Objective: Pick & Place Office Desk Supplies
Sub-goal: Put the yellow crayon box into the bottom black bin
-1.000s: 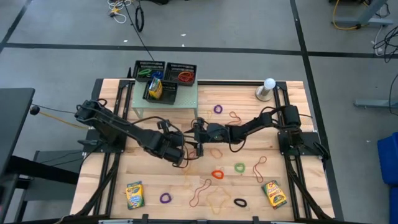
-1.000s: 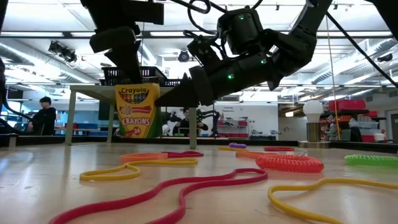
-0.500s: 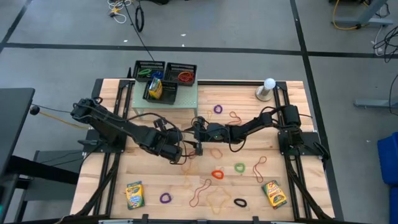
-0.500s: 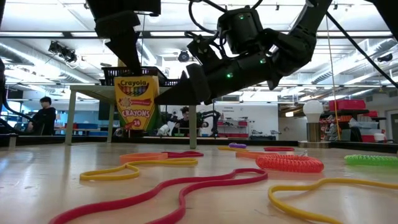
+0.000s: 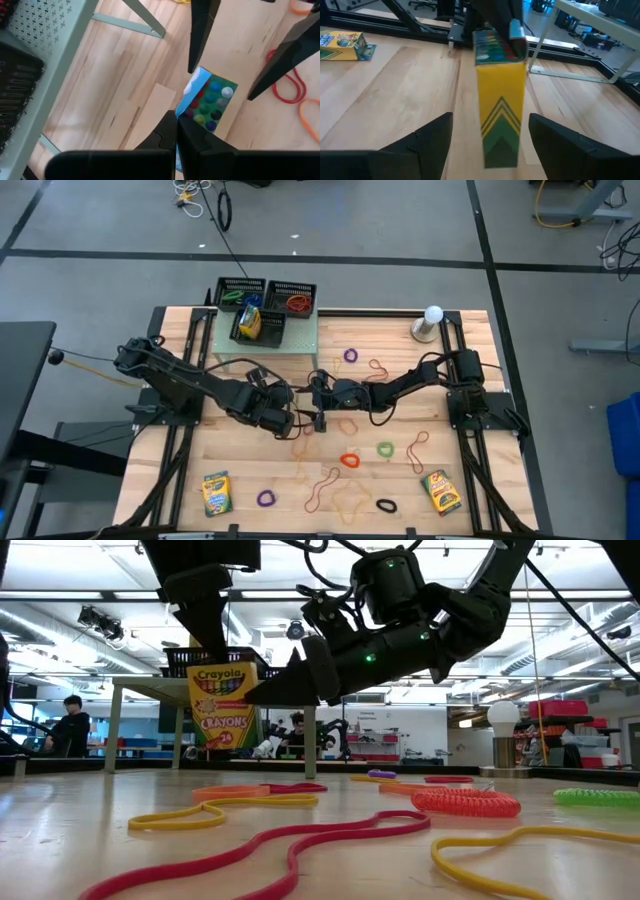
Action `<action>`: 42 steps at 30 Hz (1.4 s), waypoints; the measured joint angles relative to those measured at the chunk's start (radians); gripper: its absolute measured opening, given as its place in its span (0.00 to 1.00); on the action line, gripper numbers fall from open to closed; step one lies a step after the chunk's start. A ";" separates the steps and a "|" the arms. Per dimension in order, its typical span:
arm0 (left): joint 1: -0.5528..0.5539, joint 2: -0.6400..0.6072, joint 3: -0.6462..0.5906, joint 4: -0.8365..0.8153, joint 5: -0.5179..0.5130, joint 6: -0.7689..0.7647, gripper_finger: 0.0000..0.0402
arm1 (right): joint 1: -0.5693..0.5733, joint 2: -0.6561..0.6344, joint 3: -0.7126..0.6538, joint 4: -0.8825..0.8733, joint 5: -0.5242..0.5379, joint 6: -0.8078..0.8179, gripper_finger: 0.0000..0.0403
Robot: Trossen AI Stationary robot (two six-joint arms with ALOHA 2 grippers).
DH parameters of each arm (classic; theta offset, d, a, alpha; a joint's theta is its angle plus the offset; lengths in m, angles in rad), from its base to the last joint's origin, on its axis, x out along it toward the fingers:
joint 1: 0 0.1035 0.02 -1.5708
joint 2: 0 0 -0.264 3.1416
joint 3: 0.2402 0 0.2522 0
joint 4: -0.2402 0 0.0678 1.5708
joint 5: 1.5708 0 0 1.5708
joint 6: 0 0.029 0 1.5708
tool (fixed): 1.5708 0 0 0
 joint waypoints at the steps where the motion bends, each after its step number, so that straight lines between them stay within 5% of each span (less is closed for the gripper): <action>1: 0.000 0.000 0.000 0.001 0.000 0.000 0.01 | 0.000 0.000 0.000 0.003 -0.001 0.000 0.68; 7: -0.002 0.000 0.000 0.034 0.010 0.013 0.01 | 0.000 0.000 0.000 0.036 -0.030 -0.004 0.63; 16: -0.002 0.000 0.000 0.060 0.049 0.050 0.02 | -0.012 0.000 0.000 0.037 -0.112 -0.009 0.37; 20: -0.003 -0.002 0.000 0.051 0.078 0.088 0.11 | -0.027 0.000 0.000 0.022 -0.179 -0.017 0.26; 31: -0.033 -0.037 0.001 0.038 0.298 0.176 0.44 | -0.191 -0.001 0.003 -0.021 -0.743 -0.051 0.22; 42: -0.075 -0.045 0.001 0.051 0.343 0.190 0.52 | -0.195 -0.001 0.003 -0.141 -0.700 -0.182 0.22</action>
